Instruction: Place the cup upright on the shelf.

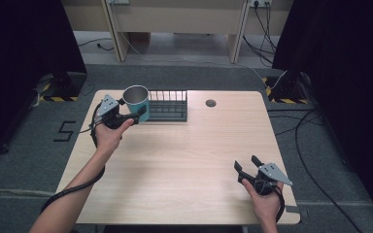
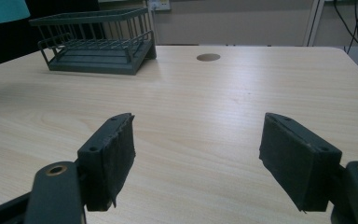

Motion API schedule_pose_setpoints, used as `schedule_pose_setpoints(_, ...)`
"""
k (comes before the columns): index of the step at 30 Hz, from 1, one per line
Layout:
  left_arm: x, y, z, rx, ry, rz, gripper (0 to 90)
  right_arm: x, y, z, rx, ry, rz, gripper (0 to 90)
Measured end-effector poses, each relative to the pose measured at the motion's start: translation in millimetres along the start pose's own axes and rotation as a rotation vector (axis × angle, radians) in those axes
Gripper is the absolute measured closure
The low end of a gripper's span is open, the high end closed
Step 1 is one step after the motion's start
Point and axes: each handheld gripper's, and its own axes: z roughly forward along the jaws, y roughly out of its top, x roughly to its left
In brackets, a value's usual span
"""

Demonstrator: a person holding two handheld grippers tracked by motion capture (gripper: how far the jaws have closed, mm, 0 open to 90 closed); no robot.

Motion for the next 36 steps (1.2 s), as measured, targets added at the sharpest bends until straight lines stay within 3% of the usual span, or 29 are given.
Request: schedule_pose_setpoints(36, 9.9, 18.2, 39.5, -0.002, 0.028, 0.002, 15.2, -1.7, -0.9, -1.0, -0.001, -0.002, 0.008, 27.1)
